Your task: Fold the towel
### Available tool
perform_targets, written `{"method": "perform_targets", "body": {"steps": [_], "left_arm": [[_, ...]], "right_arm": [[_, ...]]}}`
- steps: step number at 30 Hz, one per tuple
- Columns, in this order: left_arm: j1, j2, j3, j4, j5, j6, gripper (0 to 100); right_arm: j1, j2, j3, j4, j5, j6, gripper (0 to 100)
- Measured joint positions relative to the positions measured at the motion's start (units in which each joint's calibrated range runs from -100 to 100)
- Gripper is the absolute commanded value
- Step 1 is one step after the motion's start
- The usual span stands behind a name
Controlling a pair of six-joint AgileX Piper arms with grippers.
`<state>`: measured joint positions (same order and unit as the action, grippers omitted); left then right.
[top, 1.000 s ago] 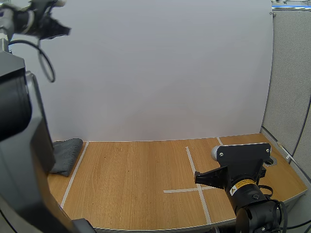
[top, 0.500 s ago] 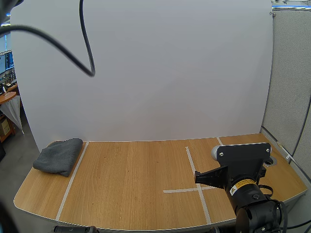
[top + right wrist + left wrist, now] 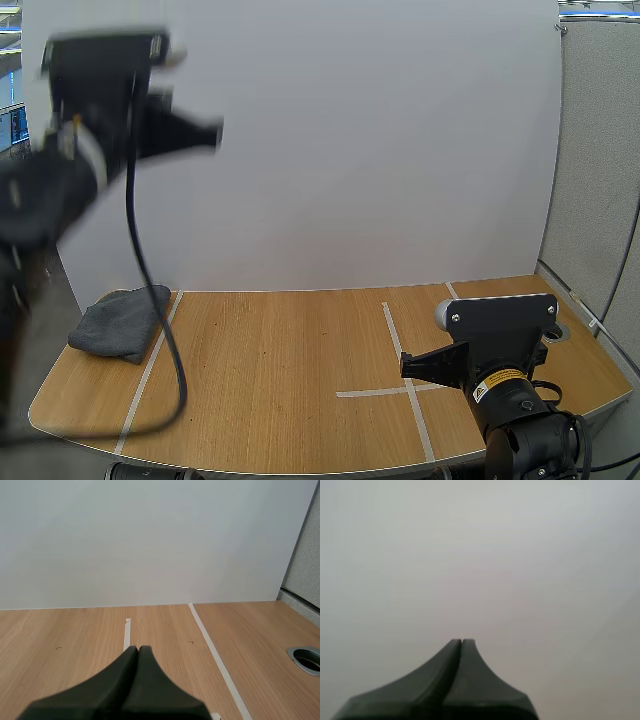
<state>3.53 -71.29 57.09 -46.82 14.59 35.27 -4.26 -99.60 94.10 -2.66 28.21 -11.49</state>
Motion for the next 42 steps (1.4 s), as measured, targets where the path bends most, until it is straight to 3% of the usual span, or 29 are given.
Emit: {"method": "perform_targets", "body": {"steps": [1,2,4,7,16,23,26,30,34,36,42], "left_arm": [[0.00,-1.01,1.95,0.00,-1.44,0.00,0],[0.00,-4.32,11.61,0.00,-6.62,0.00,0],[0.00,-8.01,20.73,0.00,-12.72,0.00,0],[0.00,-13.49,30.30,0.00,-20.48,0.00,0],[-0.25,-27.18,42.54,-0.26,-33.74,-4.93,0],[-0.25,-28.34,42.64,0.13,-32.96,-5.13,0],[-0.25,-28.45,42.64,0.91,-25.20,-5.13,0],[-0.25,-28.45,42.68,11.01,-15.77,-9.15,0],[-0.25,-28.45,42.68,32.92,-10.32,-28.09,0],[-0.25,-28.45,42.68,40.69,-8.27,-36.14,0],[-0.25,-28.45,42.80,51.49,3.97,-46.78,0]], "right_arm": [[0.00,0.00,0.00,0.00,0.00,0.00,0],[0.00,0.00,0.00,0.00,0.00,0.00,0],[0.00,0.00,0.00,0.00,0.00,0.00,0],[0.00,0.00,0.00,0.00,0.00,0.00,0],[0.00,0.00,0.00,0.00,0.00,0.00,0],[0.00,0.00,0.00,0.00,0.00,0.00,0],[0.00,0.00,0.00,0.00,0.00,0.00,0],[0.00,0.00,0.00,0.00,0.00,0.00,0],[0.00,0.00,0.00,0.00,0.00,0.00,0],[0.00,0.00,0.00,0.00,0.00,0.00,0],[0.00,0.00,0.00,0.00,0.00,0.00,0]]}}
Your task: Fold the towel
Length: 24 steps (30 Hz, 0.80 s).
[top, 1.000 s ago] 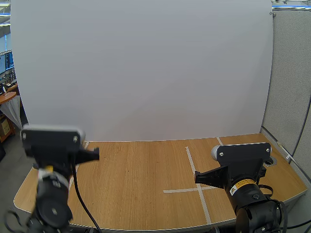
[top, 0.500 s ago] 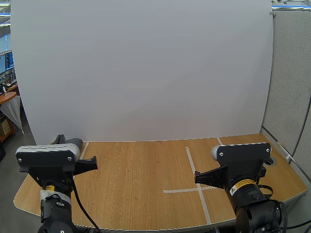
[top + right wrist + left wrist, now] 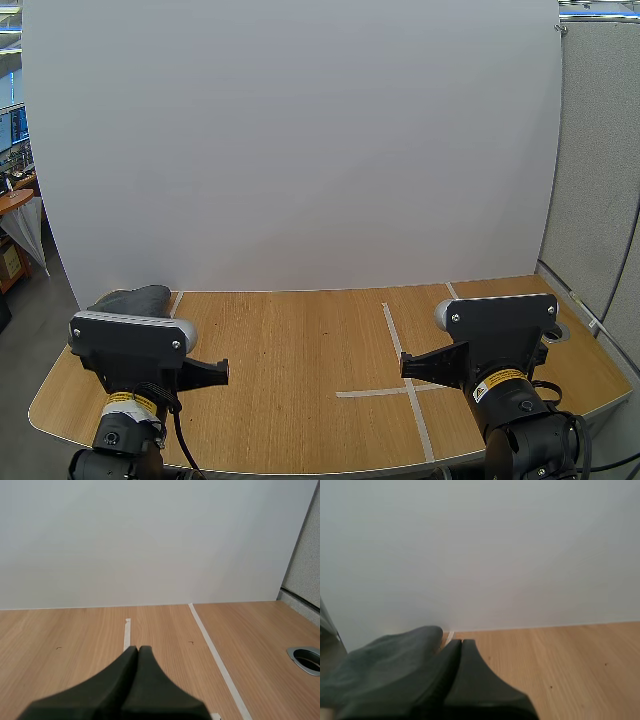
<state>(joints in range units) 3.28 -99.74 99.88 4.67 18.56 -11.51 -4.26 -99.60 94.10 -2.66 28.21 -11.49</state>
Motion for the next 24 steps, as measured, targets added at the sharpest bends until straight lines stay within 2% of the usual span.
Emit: {"method": "perform_targets", "body": {"steps": [4,13,15,18,24], "left_arm": [[0.00,0.00,0.00,2.37,9.54,-1.83,0],[-0.20,0.00,0.12,2.48,12.21,-9.12,0],[-0.82,0.00,0.12,2.48,12.44,-9.76,0],[-2.94,0.00,0.12,2.59,12.65,-10.36,0],[-3.47,0.00,0.12,2.59,12.65,-10.45,0]], "right_arm": [[0.00,0.00,0.00,0.00,0.00,0.00,0],[0.00,0.00,0.00,0.00,0.00,0.00,0],[0.00,0.00,0.00,0.00,0.00,0.00,0],[0.00,0.00,0.00,0.00,0.00,0.00,0],[0.00,0.00,0.00,0.00,0.00,0.00,0]]}}
